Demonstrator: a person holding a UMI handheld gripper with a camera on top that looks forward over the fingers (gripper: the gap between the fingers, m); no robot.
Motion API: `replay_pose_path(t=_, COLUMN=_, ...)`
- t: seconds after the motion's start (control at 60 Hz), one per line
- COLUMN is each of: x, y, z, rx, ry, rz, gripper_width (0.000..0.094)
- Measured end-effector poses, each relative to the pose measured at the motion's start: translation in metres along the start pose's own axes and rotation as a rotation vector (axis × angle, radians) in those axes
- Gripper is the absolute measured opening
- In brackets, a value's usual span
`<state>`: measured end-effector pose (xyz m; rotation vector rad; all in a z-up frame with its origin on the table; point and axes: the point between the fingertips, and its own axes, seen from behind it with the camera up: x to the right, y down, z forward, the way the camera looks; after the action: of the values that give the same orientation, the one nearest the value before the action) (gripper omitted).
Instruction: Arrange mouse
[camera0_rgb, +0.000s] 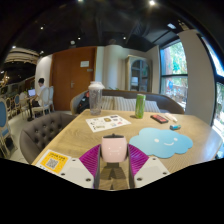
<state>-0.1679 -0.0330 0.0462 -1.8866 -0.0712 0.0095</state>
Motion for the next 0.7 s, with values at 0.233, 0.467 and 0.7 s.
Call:
replay_pose_path(t=0.233, x=0.130, y=-0.110, z=-0.017, rx=0.147, ry=0.169, rz=0.001, gripper_width=0.0387)
replay_pose_path(t=0.467, x=0.204, y=-0.027, z=0.046, rx=-0.068, ry=0.157, rz=0.093, gripper_width=0.0388)
replay_pose_path(t=0.7, x=0.210, y=0.020, z=0.075, rx=-0.209, ry=0.143, rz=0.048, gripper_width=0.0388)
